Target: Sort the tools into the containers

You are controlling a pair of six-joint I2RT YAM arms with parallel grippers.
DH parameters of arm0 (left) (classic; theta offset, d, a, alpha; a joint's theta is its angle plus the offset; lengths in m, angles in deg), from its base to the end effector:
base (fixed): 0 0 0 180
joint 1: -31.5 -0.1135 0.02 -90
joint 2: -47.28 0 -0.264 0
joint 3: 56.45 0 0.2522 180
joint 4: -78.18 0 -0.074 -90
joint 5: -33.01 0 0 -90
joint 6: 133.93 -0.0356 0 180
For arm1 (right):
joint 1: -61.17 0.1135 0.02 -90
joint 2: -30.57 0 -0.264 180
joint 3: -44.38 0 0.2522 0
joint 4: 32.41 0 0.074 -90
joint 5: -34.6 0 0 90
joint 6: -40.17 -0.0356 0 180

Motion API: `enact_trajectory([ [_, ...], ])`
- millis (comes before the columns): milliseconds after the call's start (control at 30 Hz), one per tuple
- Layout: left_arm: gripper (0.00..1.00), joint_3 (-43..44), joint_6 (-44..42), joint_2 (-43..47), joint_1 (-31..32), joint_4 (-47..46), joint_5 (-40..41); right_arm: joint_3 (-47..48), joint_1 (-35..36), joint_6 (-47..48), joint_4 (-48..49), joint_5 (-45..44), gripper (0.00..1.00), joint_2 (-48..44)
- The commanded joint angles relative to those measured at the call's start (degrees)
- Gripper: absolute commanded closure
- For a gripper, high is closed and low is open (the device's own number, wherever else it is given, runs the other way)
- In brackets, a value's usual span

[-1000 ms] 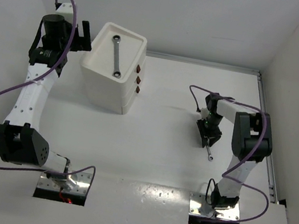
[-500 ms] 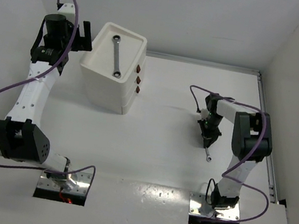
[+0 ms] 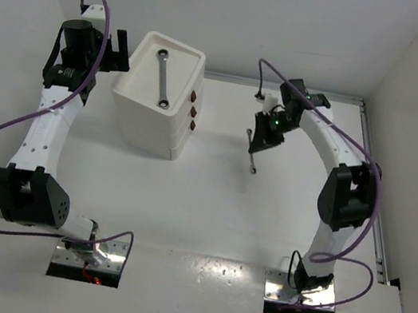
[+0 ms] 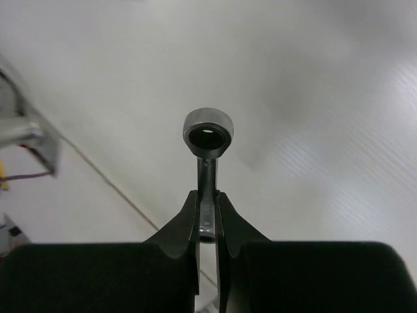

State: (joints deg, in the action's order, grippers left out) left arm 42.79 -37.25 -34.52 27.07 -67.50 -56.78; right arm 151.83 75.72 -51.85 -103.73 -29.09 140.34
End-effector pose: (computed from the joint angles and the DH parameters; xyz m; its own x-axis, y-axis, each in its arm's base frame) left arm 0.3268 0.0255 0.4186 -0.2781 -0.1382 -0.9505 -0.1139 0.9874 -0.1103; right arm 0.3746 0.1135 0.2501 -0.9404 -0.2114 -0.2665 -0.3131 0.8443 0.4349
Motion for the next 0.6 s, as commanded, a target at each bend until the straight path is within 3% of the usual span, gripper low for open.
enact_trajectory([
  [0,0.01,0.1,0.3,0.3,0.5,-1.3,-1.2,10.2,2.8,-8.4,1.9,15.3,1.0,-2.6],
  [133,0.01,-0.4,0.3,0.3,0.5,-1.3,-1.2,33.2,4.9,-22.0,13.6,22.5,1.0,5.7],
  [200,0.01,-0.4,0.3,0.3,0.5,-1.3,-1.2,42.0,6.1,-35.9,21.3,27.2,1.0,11.4],
  [300,0.01,-1.4,0.3,0.8,1.0,-1.3,-1.2,41.6,9.8,-43.9,39.0,27.1,1.0,11.4],
  [567,0.01,-0.6,0.3,1.4,1.0,0.3,-1.1,46.3,12.7,-54.1,51.2,28.5,1.0,22.0],
])
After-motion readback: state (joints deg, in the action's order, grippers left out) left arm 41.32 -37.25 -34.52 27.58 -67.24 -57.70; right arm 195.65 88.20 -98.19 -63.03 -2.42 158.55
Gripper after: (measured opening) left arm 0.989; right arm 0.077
